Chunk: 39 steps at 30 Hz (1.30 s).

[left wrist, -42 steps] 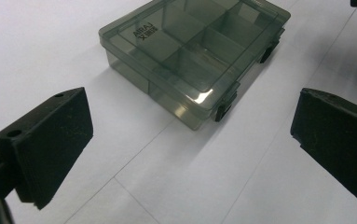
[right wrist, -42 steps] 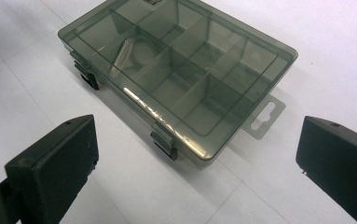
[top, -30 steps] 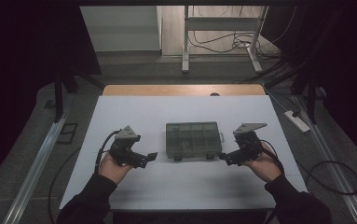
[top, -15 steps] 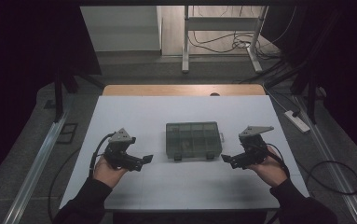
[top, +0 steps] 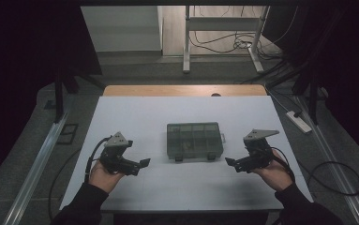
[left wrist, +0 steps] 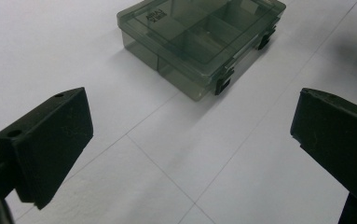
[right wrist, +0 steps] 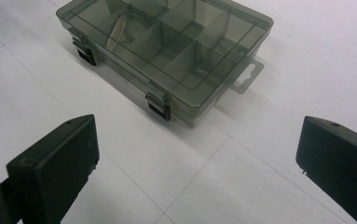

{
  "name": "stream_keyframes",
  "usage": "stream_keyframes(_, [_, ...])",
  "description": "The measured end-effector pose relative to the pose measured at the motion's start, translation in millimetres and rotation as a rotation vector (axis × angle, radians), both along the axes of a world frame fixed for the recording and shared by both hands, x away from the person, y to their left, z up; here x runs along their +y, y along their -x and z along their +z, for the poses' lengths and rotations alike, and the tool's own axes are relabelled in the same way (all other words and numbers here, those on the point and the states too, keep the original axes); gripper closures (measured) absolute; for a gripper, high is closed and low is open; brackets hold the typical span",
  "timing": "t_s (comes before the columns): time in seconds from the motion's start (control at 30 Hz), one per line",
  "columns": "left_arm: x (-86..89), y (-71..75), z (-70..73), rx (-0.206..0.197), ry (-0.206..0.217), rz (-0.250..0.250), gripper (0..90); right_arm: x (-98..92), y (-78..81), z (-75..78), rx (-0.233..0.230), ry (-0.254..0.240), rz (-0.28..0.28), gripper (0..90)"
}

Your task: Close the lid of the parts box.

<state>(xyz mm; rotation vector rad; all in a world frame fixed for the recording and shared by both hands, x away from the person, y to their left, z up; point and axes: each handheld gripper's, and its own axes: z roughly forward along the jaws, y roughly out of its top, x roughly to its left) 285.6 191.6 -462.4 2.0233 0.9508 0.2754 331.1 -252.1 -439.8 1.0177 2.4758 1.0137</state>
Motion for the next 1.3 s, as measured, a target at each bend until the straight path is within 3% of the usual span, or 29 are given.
stream_keyframes(1.3, [27.0,26.9,1.0,-0.004,0.008,0.068,0.0,-32.4,22.4,0.0,-0.008,-0.014,-0.074,0.0])
